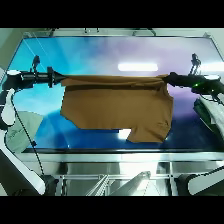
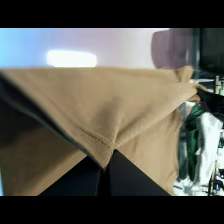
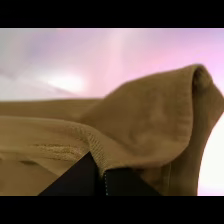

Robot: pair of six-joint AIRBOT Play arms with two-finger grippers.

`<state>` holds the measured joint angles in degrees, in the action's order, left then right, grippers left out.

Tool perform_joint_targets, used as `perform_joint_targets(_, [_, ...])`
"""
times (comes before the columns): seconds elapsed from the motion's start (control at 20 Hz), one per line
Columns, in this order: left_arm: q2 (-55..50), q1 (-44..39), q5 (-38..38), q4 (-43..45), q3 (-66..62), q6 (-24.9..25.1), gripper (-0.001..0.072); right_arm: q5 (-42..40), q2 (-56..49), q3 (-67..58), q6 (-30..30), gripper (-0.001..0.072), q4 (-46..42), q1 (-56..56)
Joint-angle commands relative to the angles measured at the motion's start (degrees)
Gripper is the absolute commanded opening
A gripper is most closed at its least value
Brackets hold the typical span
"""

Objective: Fold the shirts.

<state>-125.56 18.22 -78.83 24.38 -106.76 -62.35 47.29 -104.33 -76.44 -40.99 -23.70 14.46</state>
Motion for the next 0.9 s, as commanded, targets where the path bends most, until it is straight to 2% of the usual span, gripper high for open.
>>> perform_joint_targets(0.0, [-0.1,0.0,-1.4,6.7,3.3,-1.3,0.0010,4.1,-0.9,0.0,-6.0,0.0025,-10.9,0.0])
perform_joint_targets(0.1, [-0.1,0.0,-1.7,7.6,4.3,-1.4,0.0011,4.5,-0.9,0.0,-8.6,0.0026,-14.3,0.0])
perform_joint_targets(0.15, [-0.1,0.0,-2.4,7.5,4.3,-1.5,0.0013,4.9,-0.9,0.0,-8.9,0.0058,-14.1,0.0])
perform_joint_targets(0.2, [0.0,0.0,-3.0,7.4,4.0,-2.2,0.0127,5.8,-0.8,-0.1,-9.4,0.0294,-14.1,0.0])
perform_joint_targets(0.25, [0.0,0.3,-4.0,7.6,2.9,-3.5,0.0321,7.0,-0.4,-0.1,-10.1,0.0469,-14.2,0.4])
perform_joint_targets(0.4, [0.1,2.4,-12.6,7.5,-3.1,-9.1,0.0328,16.8,2.7,-0.1,-11.0,0.0470,-16.7,3.8])
perform_joint_targets(0.45, [0.7,3.2,-16.3,7.6,-4.0,-10.2,0.0302,21.8,3.9,-0.1,-12.0,0.0469,-18.9,5.5])
perform_joint_targets(0.5, [1.9,3.9,-19.0,7.6,-3.2,-10.2,0.0198,27.1,5.2,0.6,-13.3,0.0469,-21.2,7.4])
perform_joint_targets(0.55, [4.2,4.5,-20.3,7.6,0.1,-10.1,0.0198,30.7,6.6,2.6,-14.1,0.0441,-21.8,9.3])
perform_joint_targets(0.6, [7.1,5.3,-20.5,7.7,5.1,-8.9,0.0199,33.3,8.6,6.3,-13.9,0.0346,-21.8,11.3])
perform_joint_targets(0.75, [17.5,8.2,-15.9,12.0,24.0,-4.3,0.0200,31.5,16.4,21.8,-13.7,0.0361,-22.2,16.9])
perform_joint_targets(0.85, [22.8,10.9,-13.4,15.6,35.0,-3.7,0.0200,27.6,20.9,31.0,-14.9,0.0360,-23.8,20.4])
